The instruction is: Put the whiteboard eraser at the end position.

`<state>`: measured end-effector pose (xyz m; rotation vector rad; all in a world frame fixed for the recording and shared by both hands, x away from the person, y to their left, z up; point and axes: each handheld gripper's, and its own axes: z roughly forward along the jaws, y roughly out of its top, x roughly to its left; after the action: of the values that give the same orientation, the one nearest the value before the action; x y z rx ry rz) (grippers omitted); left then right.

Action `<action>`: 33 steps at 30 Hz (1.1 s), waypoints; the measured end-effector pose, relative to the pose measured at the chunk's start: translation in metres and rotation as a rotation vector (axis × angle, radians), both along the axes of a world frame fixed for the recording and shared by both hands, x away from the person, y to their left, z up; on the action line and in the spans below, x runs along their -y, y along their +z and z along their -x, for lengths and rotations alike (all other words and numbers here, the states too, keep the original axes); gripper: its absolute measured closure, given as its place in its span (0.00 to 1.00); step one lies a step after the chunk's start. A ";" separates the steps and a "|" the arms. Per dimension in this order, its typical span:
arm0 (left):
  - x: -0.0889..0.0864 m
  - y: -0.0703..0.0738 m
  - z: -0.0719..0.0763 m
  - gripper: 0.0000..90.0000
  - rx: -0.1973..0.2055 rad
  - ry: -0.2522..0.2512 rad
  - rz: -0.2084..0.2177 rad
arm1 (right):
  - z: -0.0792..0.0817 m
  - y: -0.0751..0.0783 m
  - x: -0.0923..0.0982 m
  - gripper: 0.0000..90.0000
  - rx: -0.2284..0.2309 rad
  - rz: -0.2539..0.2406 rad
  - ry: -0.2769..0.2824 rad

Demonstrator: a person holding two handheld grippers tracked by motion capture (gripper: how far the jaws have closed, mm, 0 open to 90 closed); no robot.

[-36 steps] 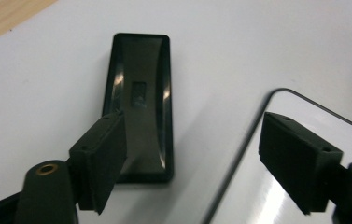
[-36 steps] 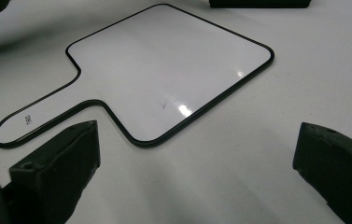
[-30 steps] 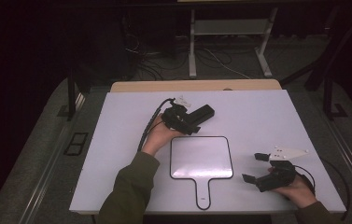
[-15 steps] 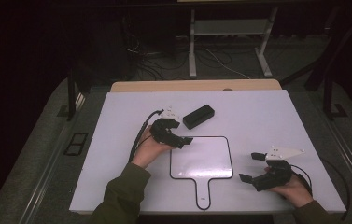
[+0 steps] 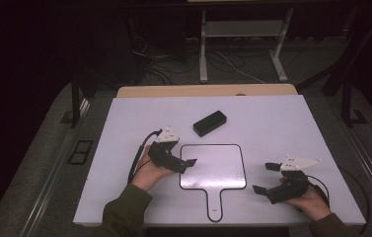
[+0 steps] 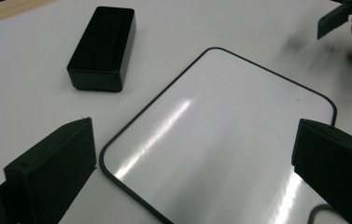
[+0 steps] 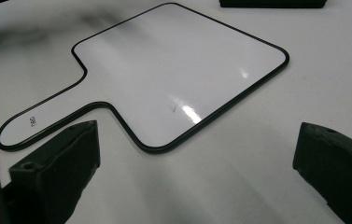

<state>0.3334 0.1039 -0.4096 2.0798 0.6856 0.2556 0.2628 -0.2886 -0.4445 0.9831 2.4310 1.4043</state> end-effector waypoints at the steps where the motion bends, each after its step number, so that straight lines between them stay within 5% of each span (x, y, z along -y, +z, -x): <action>1: -0.002 -0.001 0.003 0.00 0.000 0.011 0.005 | 0.000 0.000 0.000 0.00 0.000 0.000 -0.001; 7: -0.016 -0.008 0.019 0.00 0.005 0.049 0.035 | 0.000 0.000 0.000 0.00 0.003 0.003 -0.003; 23: -0.042 -0.020 0.054 0.00 0.022 0.029 0.047 | 0.001 0.000 0.000 0.00 0.002 0.004 -0.006; 33: -0.053 -0.025 0.062 0.00 0.013 0.040 0.050 | 0.001 0.000 0.000 0.00 0.007 0.010 -0.008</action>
<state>0.2713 0.1569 -0.4349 2.0172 0.7191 0.2715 0.2614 -0.2885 -0.4443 0.9831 2.4237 1.3898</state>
